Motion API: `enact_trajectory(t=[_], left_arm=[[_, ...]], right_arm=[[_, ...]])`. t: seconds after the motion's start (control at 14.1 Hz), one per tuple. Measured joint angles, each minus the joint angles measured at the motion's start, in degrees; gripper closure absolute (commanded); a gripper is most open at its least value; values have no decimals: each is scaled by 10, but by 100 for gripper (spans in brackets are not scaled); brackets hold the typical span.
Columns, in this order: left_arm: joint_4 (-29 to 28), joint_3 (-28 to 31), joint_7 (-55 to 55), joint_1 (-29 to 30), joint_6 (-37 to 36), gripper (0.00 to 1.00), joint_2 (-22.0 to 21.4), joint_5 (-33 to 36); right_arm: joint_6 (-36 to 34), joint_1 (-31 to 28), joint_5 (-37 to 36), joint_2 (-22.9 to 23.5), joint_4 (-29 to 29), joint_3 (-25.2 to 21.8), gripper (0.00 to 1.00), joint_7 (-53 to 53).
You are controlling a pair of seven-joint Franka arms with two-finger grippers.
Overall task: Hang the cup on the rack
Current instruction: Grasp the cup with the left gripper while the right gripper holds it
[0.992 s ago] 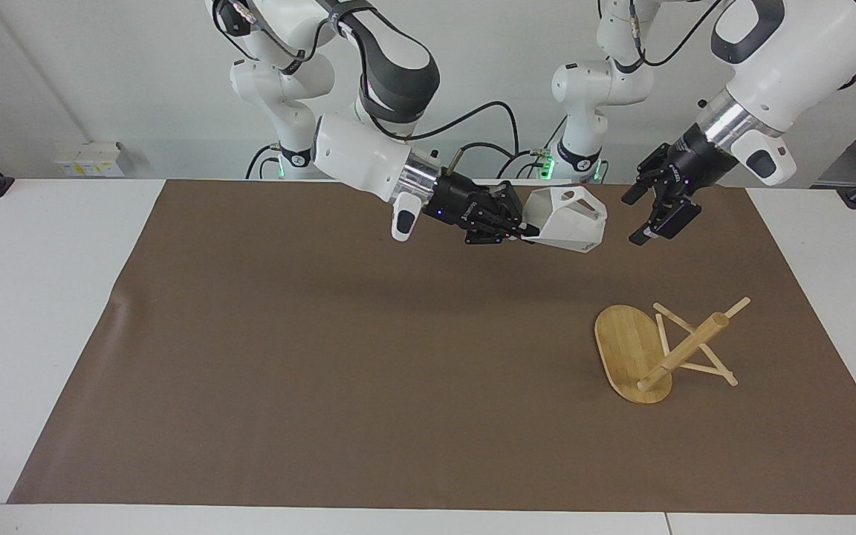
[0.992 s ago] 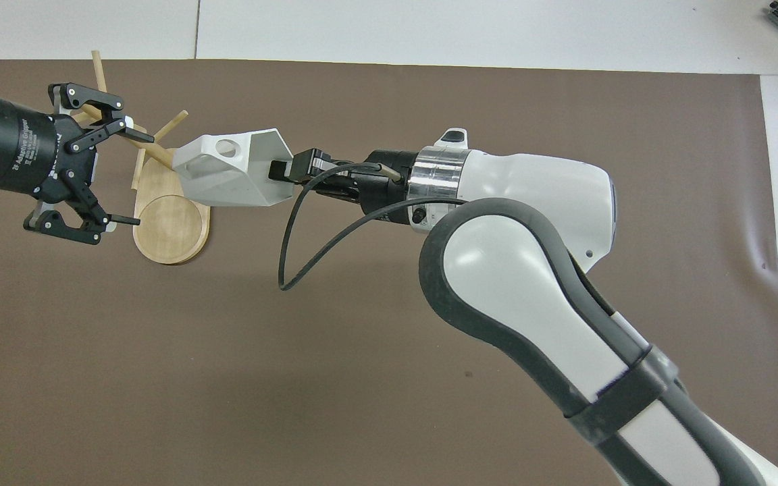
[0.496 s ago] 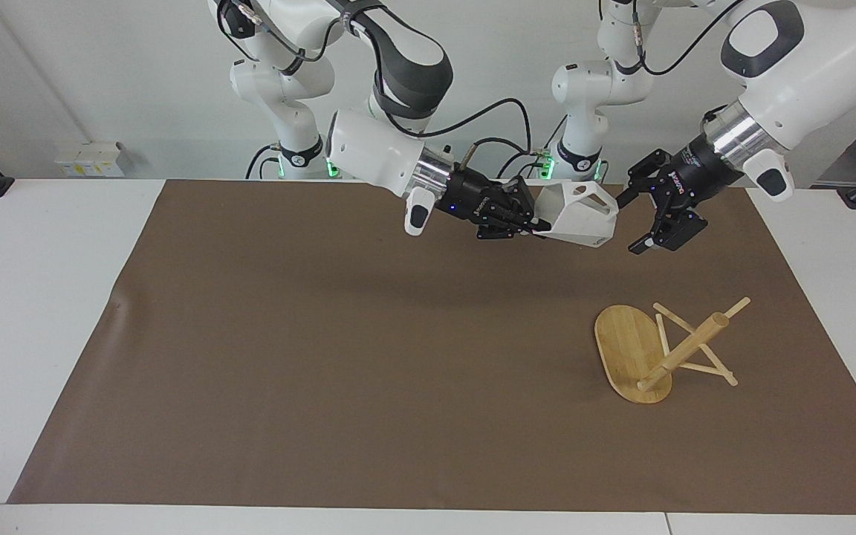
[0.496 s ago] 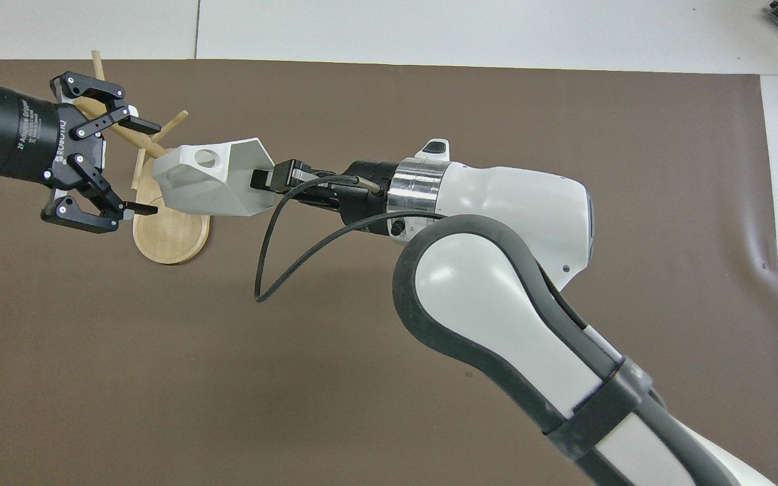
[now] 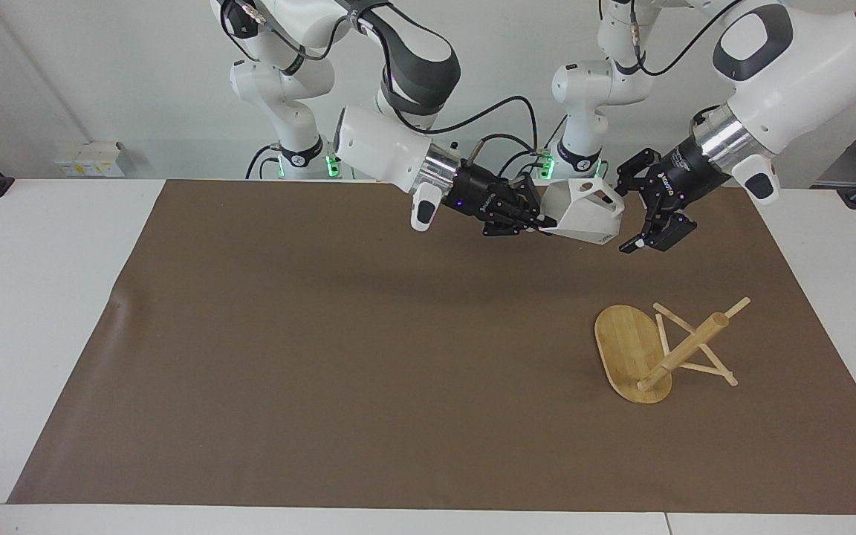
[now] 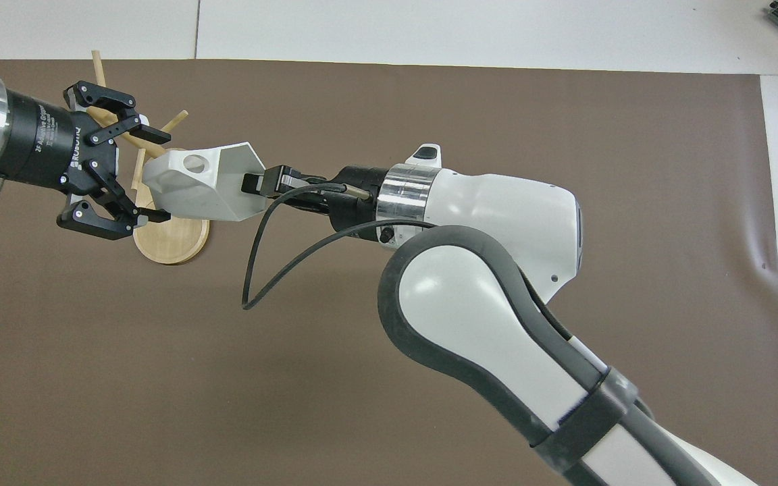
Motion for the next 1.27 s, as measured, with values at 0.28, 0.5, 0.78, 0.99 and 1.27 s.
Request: enact_trajectory(t=[0.28, 0.5, 0.78, 0.99, 1.27], left_arm=[[-10, -3, -18, -6, -1, 0, -2, 0], [-15, -3, -21, -8, -1, 71, -5, 0], [-18, -1, -29, -7, -2, 100, -9, 0], [-19, 0, -30, -7, -3, 100, -10, 0], [-19, 2, -30, -6, -3, 100, -13, -1]], right_arm=[[0, 0, 0, 0, 0, 0, 100, 0], [0, 1, 0, 0, 0, 0, 100, 0], [7, 1, 0, 2, 2, 0, 100, 0], [7, 1, 0, 3, 4, 1, 100, 0], [7, 2, 0, 6, 9, 2, 100, 0]])
